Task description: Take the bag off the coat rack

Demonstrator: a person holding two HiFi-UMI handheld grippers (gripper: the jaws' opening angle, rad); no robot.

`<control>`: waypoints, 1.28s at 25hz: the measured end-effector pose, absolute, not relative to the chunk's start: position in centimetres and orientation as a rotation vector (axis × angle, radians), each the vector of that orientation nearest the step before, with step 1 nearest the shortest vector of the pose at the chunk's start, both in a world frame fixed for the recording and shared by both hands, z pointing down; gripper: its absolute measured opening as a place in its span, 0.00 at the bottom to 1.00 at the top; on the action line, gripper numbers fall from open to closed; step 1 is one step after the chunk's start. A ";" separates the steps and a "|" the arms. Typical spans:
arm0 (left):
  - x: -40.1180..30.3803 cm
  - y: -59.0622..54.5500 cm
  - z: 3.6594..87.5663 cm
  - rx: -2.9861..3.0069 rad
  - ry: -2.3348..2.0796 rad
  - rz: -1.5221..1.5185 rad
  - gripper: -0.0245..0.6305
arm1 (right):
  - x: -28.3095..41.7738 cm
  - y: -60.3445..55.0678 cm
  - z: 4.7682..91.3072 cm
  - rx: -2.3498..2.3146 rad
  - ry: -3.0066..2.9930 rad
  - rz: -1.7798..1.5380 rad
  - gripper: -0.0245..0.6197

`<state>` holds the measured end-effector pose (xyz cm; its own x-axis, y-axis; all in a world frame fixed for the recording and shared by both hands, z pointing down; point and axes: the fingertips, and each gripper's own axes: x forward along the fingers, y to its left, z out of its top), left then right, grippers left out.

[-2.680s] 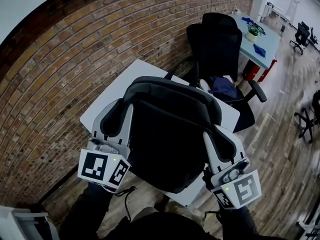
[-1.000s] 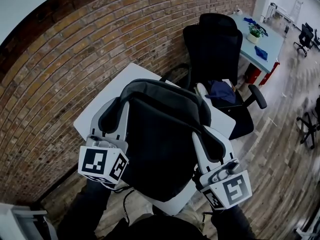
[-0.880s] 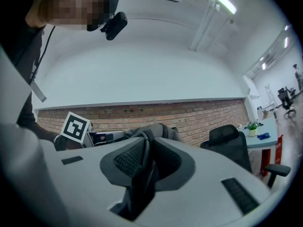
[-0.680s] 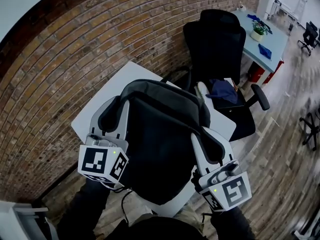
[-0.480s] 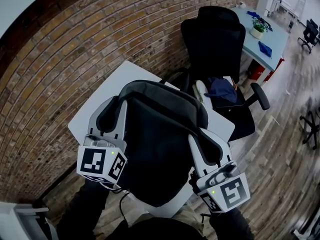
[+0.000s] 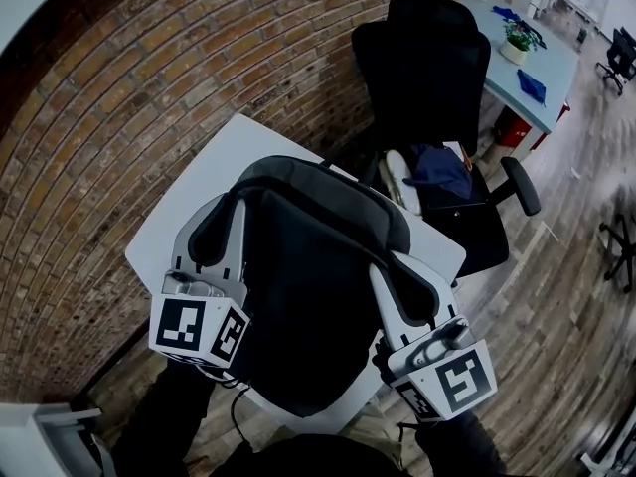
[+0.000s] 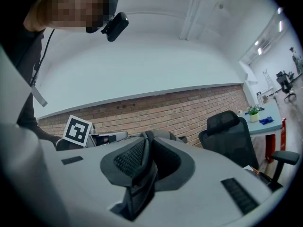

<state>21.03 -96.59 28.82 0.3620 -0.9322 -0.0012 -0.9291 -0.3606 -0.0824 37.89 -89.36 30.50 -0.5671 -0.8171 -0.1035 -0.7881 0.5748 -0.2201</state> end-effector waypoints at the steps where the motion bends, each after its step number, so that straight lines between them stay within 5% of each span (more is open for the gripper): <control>1: 21.3 -96.7 29.2 -2.539 1.740 -0.080 0.12 | 38.1 -89.6 30.8 -1.345 2.607 -0.232 0.13; 32: 26.4 -100.9 36.7 -2.660 1.775 -0.214 0.12 | 41.9 -95.8 38.4 -1.347 2.598 -0.454 0.13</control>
